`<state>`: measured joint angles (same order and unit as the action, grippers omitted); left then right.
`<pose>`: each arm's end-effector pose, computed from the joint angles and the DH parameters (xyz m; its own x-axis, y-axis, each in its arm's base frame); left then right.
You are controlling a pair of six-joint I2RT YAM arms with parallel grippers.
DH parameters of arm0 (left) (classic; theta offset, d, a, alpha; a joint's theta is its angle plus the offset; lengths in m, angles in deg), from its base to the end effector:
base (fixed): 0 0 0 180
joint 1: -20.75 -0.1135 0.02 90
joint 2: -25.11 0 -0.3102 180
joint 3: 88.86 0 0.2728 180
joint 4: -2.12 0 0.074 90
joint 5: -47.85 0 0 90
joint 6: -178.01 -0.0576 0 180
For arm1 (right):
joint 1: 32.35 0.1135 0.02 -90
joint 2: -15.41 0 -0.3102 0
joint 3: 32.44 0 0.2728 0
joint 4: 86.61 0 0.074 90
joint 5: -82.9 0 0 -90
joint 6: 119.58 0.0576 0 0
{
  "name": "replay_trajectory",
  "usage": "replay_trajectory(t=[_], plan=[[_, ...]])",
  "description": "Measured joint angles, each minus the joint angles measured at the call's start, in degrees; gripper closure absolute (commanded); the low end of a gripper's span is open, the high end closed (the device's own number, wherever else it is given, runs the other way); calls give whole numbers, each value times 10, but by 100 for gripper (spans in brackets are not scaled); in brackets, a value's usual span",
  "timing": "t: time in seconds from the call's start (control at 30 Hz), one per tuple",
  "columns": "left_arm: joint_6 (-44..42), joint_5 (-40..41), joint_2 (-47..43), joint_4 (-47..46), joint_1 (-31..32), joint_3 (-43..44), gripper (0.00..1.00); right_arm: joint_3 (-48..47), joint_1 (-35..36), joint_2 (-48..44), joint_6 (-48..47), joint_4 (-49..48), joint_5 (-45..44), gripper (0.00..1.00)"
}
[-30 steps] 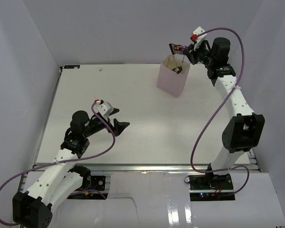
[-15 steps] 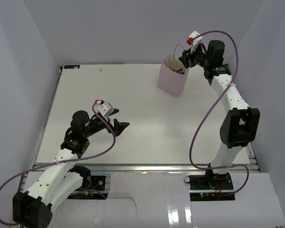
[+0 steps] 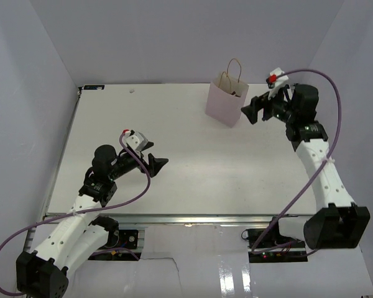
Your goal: Place the snacks into the paper bag
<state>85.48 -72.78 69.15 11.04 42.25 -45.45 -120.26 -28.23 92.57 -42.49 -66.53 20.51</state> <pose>0.1676 -0.0975 0.3056 -0.1197 0.0880 -0.9889 0.7889 0.6132 -0.0409 0.3397 0.0512 0.4459 -0.0430 -0.2016 -0.9785 -0.5430 0.8268 -0.1465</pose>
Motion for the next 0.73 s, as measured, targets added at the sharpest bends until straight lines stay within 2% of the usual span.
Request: replay_trajectory(t=[0.17,0.33,0.53,0.73], plan=[[26,26,-13,1,0,0,2,215,4,-161,12,41,23,10],[39,43,-18,9,0,0,2,342,4,-280,37,82,-43,10],[40,57,-16,23,0,1,2,412,-12,-417,85,57,-101,10],[40,63,-6,30,0,1,2,449,-50,-471,110,44,-110,10]])
